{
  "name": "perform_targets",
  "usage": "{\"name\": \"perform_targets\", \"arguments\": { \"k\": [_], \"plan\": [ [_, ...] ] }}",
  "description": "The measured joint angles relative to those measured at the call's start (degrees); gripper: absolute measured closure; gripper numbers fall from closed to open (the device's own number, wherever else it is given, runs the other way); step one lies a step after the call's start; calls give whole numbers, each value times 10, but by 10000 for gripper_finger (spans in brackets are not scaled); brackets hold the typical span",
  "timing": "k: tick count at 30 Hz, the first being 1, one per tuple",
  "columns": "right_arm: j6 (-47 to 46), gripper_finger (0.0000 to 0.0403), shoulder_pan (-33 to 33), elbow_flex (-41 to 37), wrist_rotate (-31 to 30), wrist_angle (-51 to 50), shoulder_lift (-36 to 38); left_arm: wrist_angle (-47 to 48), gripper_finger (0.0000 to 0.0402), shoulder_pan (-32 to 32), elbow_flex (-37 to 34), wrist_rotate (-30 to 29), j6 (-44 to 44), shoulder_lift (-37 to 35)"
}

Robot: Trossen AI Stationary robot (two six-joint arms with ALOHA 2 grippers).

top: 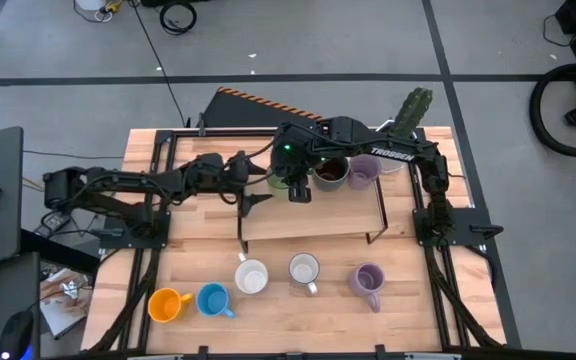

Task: Place coffee mugs
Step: Adjust the light green mug on the shelf

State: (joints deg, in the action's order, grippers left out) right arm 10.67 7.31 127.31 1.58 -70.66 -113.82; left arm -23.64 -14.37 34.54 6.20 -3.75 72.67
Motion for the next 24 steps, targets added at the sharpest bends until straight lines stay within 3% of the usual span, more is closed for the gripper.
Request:
{"name": "perform_targets", "arguments": {
  "k": [9, 24],
  "plan": [
    [0, 273, 2, 0, -4, -2, 0, -2, 52, 2, 31, 1, -15, 40],
    [-21, 273, 3, 0, -30, -33, 0, -29, 52, 2, 40, -9, -31, 43]
  ]
}}
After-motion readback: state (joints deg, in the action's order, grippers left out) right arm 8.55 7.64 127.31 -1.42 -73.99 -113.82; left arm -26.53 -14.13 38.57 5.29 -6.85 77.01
